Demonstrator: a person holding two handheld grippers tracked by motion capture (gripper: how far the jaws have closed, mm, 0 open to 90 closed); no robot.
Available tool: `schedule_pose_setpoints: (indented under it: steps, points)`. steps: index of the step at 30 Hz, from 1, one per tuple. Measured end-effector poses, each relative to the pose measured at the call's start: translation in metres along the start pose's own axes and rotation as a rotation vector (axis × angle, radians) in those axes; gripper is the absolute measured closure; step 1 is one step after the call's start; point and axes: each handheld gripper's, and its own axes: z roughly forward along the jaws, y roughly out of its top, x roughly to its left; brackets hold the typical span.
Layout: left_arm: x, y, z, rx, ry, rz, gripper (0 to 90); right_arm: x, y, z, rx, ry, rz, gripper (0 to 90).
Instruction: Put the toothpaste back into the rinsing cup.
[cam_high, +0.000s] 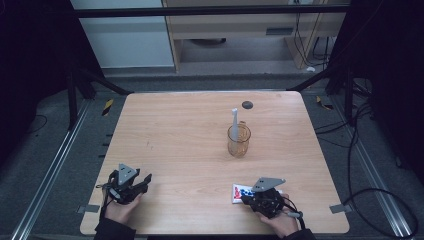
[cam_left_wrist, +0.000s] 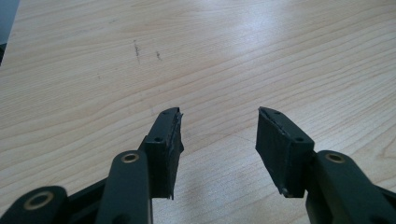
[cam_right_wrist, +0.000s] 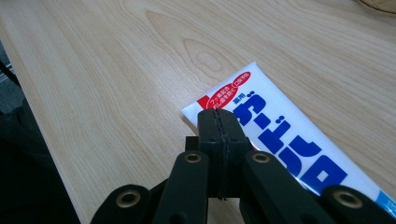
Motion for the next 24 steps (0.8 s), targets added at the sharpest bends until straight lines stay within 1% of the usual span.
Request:
schedule_pose_setpoints:
  steps: [3,9,11,18,24]
  points:
    - [0.0,0.0,0.0,-0.001,0.0,-0.001,49.3,0.0,0.001,0.001,0.003,-0.003,0.001,90.0]
    - [0.0,0.0,0.0,-0.001,-0.002,0.001,48.9,-0.002,0.004,0.004,0.001,-0.03,0.005,90.0]
    - [0.0,0.0,0.001,-0.001,-0.002,0.002,48.9,-0.002,0.006,0.005,0.004,-0.043,-0.002,90.0]
    - [0.0,0.0,0.001,-0.004,-0.002,0.002,48.7,-0.006,0.012,0.01,0.002,-0.078,0.022,90.0]
    - [0.0,0.001,0.001,-0.006,-0.002,0.003,48.5,-0.011,0.017,0.014,-0.002,-0.092,0.037,90.0]
